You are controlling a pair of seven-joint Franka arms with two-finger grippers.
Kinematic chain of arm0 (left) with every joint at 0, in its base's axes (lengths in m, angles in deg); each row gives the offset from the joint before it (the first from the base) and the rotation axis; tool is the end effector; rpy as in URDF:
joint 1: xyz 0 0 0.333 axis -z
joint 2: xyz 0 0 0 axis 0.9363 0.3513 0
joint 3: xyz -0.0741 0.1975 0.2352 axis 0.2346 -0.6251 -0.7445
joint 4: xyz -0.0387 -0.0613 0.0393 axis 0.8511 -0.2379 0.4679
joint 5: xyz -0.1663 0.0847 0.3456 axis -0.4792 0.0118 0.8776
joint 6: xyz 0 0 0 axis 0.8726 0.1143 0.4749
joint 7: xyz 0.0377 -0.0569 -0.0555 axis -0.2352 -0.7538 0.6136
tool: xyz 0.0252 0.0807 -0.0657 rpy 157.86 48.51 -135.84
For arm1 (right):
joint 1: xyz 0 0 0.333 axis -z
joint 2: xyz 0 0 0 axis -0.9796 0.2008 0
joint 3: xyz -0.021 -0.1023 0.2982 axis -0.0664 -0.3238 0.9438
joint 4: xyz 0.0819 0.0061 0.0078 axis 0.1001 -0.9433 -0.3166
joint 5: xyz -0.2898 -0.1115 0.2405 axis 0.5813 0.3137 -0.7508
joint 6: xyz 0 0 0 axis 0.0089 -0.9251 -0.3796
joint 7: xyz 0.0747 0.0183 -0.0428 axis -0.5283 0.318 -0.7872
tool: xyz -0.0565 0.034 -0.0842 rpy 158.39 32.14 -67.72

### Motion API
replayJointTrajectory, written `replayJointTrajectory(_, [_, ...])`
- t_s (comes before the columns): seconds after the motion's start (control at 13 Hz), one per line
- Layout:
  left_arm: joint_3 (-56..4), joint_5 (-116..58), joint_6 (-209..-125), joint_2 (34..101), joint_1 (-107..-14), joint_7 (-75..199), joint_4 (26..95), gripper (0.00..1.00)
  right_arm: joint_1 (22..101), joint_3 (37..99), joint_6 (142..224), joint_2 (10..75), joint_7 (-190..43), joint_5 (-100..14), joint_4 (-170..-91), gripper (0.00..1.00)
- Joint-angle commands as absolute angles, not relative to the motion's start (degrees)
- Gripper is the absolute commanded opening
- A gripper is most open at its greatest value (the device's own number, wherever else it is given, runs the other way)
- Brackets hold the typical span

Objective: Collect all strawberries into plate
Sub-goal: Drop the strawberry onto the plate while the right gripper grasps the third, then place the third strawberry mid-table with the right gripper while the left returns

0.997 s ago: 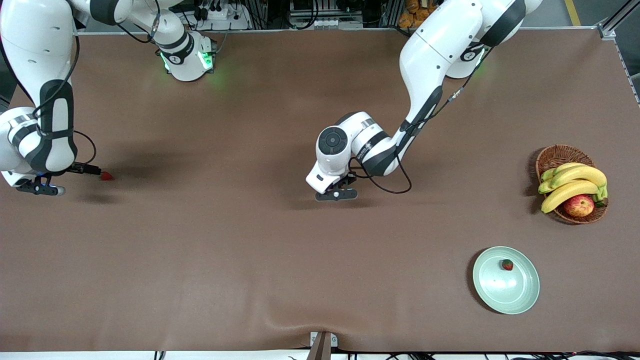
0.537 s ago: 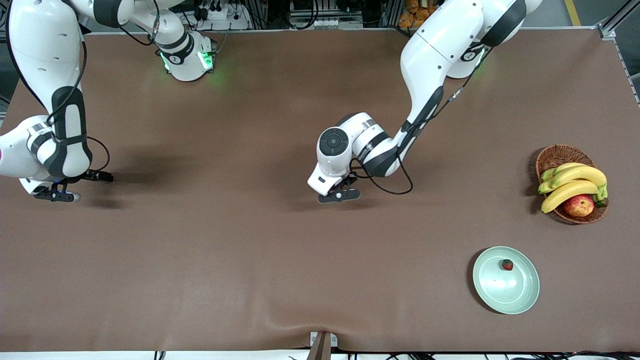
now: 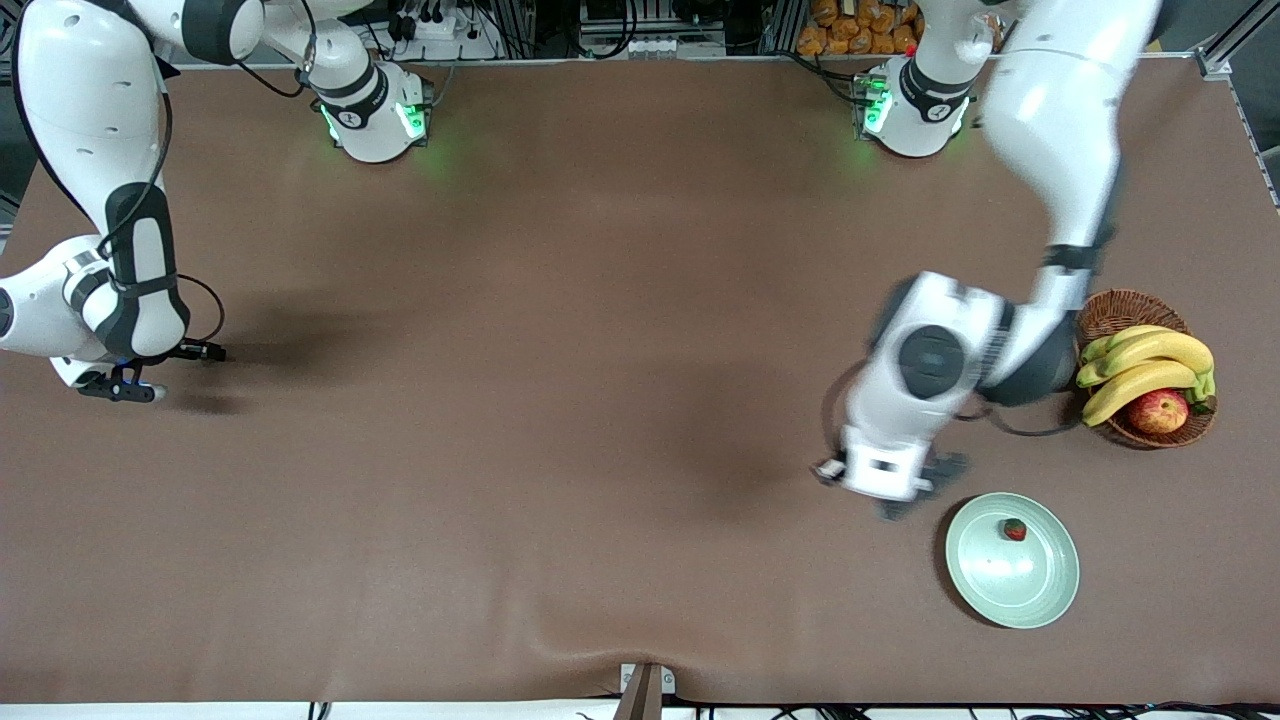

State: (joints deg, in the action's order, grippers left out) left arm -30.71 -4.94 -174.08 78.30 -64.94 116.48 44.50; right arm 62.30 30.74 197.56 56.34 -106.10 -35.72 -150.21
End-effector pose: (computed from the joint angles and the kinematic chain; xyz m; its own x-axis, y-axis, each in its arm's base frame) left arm 0.6986 -0.1860 0.3248 0.7849 0.6078 0.1208 0.6094 -0.7924 0.0275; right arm 0.5034 -0.2459 0.1733 0.9687 -0.1252 -0.2145 -0.1328 -0.9909 -0.0214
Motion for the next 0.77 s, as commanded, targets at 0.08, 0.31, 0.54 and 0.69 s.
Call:
replayJointTrajectory(0.08, [-30.0,-1.2,-178.8,79.9,-74.3,117.8,46.0,0.2,62.2,31.5,196.2,54.7,-109.5,-36.9,-150.3,0.0])
replayJointTrajectory(0.31, [-30.7,-0.7,-186.8,83.8,-77.0,117.7,45.9,0.22,61.5,31.3,187.1,54.6,-105.6,-36.8,-144.3,0.0])
replayJointTrajectory(0.54, [-33.8,-0.6,-194.7,85.4,-77.5,117.7,46.0,0.29,56.2,31.2,181.8,54.5,-94.0,-36.8,-140.7,0.0])
replayJointTrajectory(0.69, [-34.2,-0.7,-199.6,86.6,-78.0,117.6,45.9,0.3,53.4,31.5,178.5,54.5,-85.6,-37.0,-138.3,0.0])
